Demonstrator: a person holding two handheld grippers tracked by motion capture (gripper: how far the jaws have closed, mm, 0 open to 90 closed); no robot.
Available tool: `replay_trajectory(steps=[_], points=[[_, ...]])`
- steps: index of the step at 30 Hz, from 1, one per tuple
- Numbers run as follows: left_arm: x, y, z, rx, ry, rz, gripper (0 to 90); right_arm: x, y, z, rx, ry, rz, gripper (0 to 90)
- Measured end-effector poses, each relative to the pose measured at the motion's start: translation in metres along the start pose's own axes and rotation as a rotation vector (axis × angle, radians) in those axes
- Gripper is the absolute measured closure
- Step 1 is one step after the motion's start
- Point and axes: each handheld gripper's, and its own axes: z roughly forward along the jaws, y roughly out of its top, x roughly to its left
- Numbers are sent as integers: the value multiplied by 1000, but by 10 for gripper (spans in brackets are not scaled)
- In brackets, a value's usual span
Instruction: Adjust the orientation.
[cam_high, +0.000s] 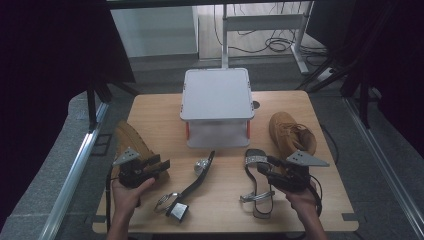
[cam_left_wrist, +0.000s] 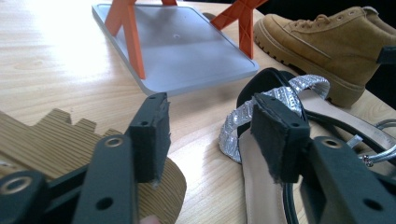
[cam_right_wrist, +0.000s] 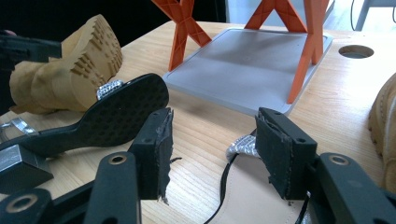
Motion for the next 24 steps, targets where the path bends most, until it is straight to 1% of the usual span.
replay_trajectory(steps=[4, 7, 10, 12, 14, 16, 19, 24], points=[[0, 0, -3, -7, -6, 2, 562, 1, -1, 2, 7, -4, -10, 454], [1, -1, -2, 10, -5, 8, 596, 1, -3, 4, 25, -18, -12, 447], [1, -1, -2, 22, -9, 14, 664, 0, -3, 5, 31, -24, -12, 447], [1, -1, -2, 29, -14, 16, 728, 0, -3, 6, 32, -25, -11, 447], [0, -2, -1, 49, -22, 29, 819, 0, -4, 6, 36, -28, -12, 458], [-2, -3, 1, 68, -20, 48, 877, 0, -5, 7, 48, -22, -7, 459], [-3, -4, 2, 86, -12, 57, 893, 1, -6, 10, 61, -29, -17, 458], [-5, -4, 3, 96, -14, 66, 895, 1, -7, 10, 66, -34, -18, 456]])
